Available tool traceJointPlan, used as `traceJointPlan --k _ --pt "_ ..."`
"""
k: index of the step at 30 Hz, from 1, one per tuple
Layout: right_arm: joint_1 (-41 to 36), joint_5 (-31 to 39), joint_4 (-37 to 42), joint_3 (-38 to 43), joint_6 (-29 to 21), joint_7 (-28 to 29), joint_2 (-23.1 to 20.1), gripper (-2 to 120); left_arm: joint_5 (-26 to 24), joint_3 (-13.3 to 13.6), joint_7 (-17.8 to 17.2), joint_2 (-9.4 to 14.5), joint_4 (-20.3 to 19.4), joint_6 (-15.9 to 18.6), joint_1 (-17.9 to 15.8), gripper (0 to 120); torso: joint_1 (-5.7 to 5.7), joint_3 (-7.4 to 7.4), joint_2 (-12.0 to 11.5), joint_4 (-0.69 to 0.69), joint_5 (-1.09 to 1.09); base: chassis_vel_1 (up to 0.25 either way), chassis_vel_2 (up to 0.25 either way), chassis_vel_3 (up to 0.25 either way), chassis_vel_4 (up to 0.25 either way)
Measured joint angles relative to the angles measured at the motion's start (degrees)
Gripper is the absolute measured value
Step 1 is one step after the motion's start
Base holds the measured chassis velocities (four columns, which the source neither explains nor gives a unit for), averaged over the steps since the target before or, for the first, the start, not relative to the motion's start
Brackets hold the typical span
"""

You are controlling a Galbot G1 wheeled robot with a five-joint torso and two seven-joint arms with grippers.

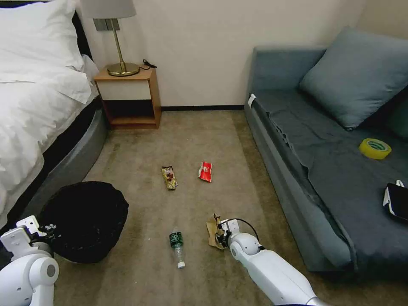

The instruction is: Pick up the trash bin, then pick up the garbage on the floor and place it into the trash bin.

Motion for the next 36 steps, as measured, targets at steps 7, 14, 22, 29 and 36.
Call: traceJointPlan --k 7,14,22,29,36 --pt "-1.3 1.4 3.6 -0.2 1.0 0.2 -1.7 0 0.1 0.3 0.0 0.1 0.1 0.0 -0.2 2 0.00 0.00 0.0 -0.02 -0.01 0.000 0.000 0.000 0.000" --pt "-2.5 9.0 16.1 -0.2 1.3 2.4 -7.1 0 0.0 1.2 -0.1 0.3 0.3 0.0 -0.1 2 0.00 0.00 0.0 -0.01 0.01 0.000 0.000 0.000 0.000" --pt "2.1 23.9 39.9 -1.9 -0.2 9.9 -12.3 0 0.5 4.0 -0.1 -0.4 -0.1 0.0 0.2 2 0.00 0.00 0.0 -0.02 -0.01 0.000 0.000 0.000 0.000" --pt "14.1 32.5 44.1 -16.2 2.6 18.7 -1.1 0 2.0 6.5 -0.2 -2.6 -1.5 0.0 0.4 2 0.00 0.00 0.0 0.02 -0.02 0.000 0.000 0.000 0.000" --pt "18.6 33.0 37.5 -26.0 4.9 21.1 4.6 0 2.3 6.7 -0.2 -3.5 -2.4 0.0 0.7 2 0.00 0.00 0.0 0.00 -0.02 0.000 0.000 0.000 0.000"
